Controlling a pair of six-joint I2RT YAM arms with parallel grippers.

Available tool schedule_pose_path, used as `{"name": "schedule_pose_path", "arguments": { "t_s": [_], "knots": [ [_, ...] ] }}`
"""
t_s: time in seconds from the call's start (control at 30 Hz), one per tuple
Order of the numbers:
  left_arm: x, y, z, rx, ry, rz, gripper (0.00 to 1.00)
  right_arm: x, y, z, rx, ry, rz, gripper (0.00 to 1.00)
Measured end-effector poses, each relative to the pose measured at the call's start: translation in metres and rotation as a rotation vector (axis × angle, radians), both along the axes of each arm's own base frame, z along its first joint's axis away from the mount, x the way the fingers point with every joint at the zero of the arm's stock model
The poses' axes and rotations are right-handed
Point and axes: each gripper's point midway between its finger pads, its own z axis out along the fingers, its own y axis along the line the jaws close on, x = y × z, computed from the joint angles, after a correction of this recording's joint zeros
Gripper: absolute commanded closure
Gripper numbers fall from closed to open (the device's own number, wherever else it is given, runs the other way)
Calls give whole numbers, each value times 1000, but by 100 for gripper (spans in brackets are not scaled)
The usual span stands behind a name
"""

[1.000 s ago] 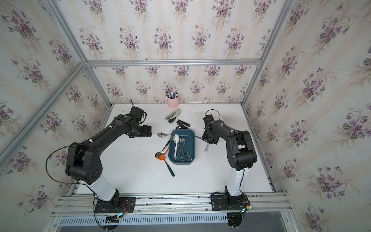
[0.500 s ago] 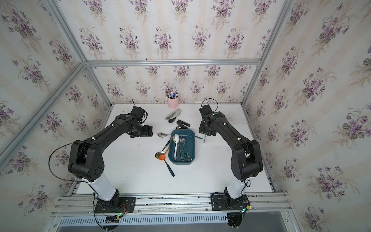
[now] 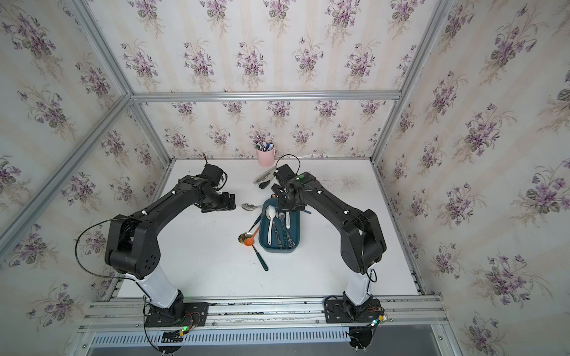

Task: Put the spoon into the storage box
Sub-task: Place the spoon in the storage box.

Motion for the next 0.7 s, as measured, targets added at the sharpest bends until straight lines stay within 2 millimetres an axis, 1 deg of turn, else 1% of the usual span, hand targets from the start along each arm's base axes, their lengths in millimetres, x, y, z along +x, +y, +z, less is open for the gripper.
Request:
{"name": "schedule_pose_path", "arguments": {
  "t_s": [0.13, 0.2, 0.27, 0.37, 0.57, 0.7],
  "knots": [
    [0, -1, 3, -3, -8, 0, 9, -6, 18, -24, 1, 34, 36, 100],
    [-1, -1, 4, -3, -10, 0, 9, -11, 25, -39, 9, 62, 51, 100],
    [-1, -1, 5, 0, -11, 0, 9, -17, 29, -53, 12, 89, 65, 100],
    [-4, 0, 5, 4, -8, 0, 9, -22, 28, -70, 6, 114, 64, 100],
    [-5, 0, 6, 18, -14, -2, 9, -25, 26, -86, 5, 122, 67, 100],
    [-4, -4, 6, 25, -14, -19, 8, -27, 30, -93, 21, 127, 90, 91]
  ]
}}
